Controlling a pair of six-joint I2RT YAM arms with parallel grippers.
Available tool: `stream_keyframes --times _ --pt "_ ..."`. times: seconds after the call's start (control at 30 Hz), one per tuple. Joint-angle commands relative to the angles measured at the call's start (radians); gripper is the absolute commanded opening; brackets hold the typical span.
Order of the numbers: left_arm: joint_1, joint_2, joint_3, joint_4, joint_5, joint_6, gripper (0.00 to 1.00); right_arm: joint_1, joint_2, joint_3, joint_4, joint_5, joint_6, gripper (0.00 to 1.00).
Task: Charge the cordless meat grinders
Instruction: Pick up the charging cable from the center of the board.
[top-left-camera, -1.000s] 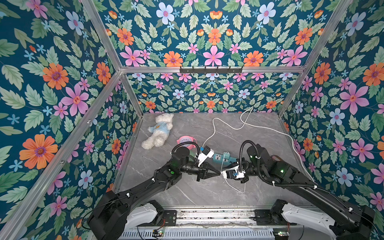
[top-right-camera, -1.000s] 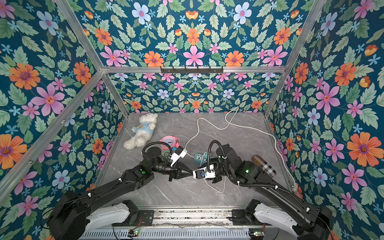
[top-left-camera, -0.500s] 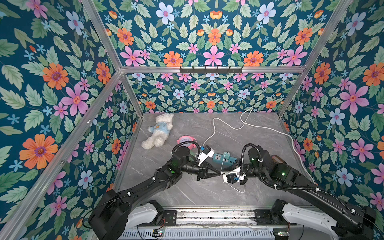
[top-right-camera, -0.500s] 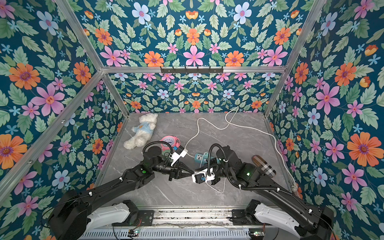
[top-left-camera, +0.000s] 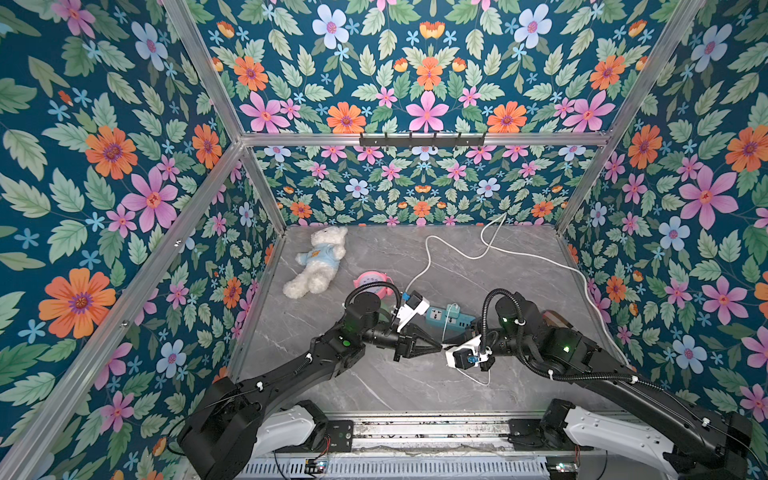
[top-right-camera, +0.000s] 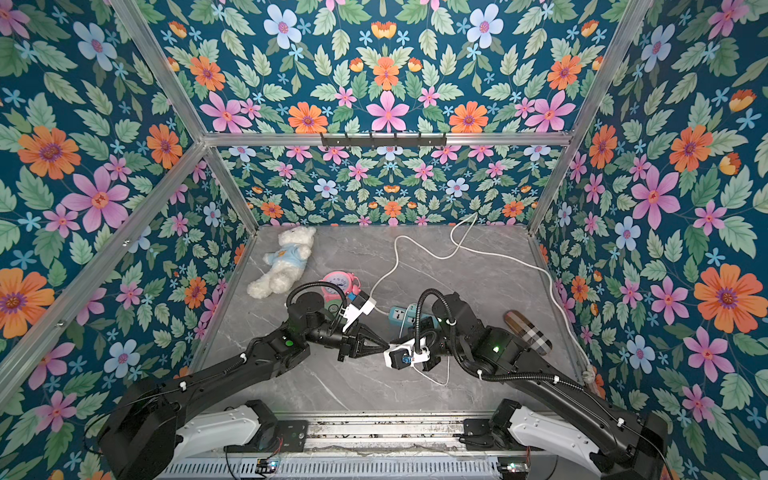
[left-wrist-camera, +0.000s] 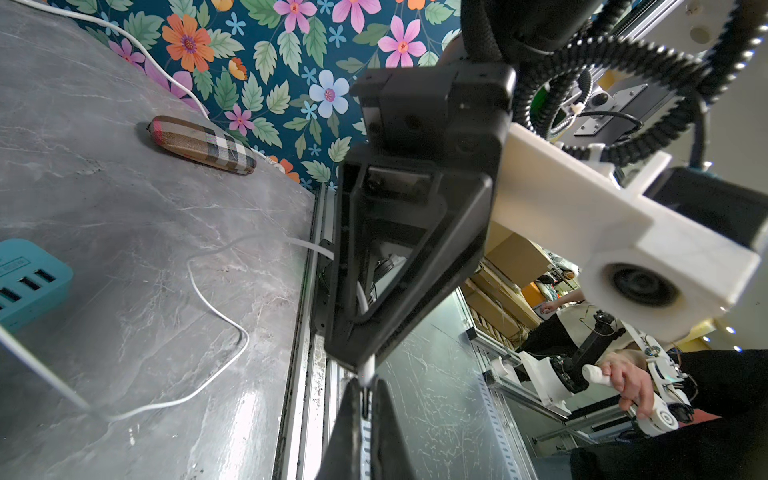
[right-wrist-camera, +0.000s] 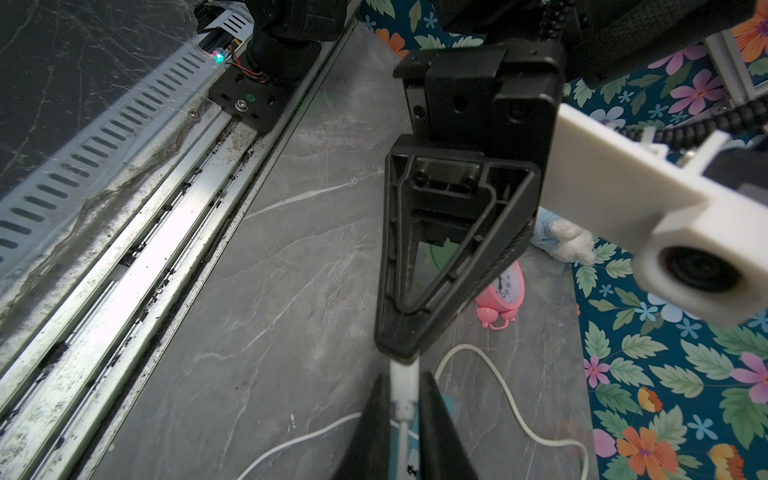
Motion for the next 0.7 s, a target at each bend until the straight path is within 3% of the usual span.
stream_keyframes --times 0.0,0.13,0.23,0.4,0.53,0.6,0.67 --pt "0.002 0.0 0.003 0.044 0.009 -0.011 0.0 0.001 -0.002 0.0 0.022 -0.021 -0.01 0.11" --pt "0.001 0.003 0.002 0.048 0.006 -0.012 0.0 0.002 -0.002 -0.004 0.027 -0.025 0.005 0.0" --pt "0.003 -0.002 0.0 0.046 -0.002 -0.013 0.02 0.002 -0.006 -0.013 0.045 -0.023 0.05 0.0" --pt "0.008 -0.039 -0.011 0.037 -0.032 0.002 0.44 0.002 -0.033 -0.056 0.099 -0.013 0.165 0.0" --pt "0.033 -0.107 -0.009 -0.032 -0.074 0.037 0.59 0.001 -0.066 -0.109 0.119 0.031 0.271 0.0" --pt "0.051 -0.157 0.001 -0.093 -0.154 0.084 0.6 0.002 -0.092 -0.147 0.156 0.063 0.363 0.0" --pt "0.064 -0.209 0.036 -0.248 -0.376 0.164 0.61 0.001 -0.114 -0.193 0.207 0.122 0.509 0.0"
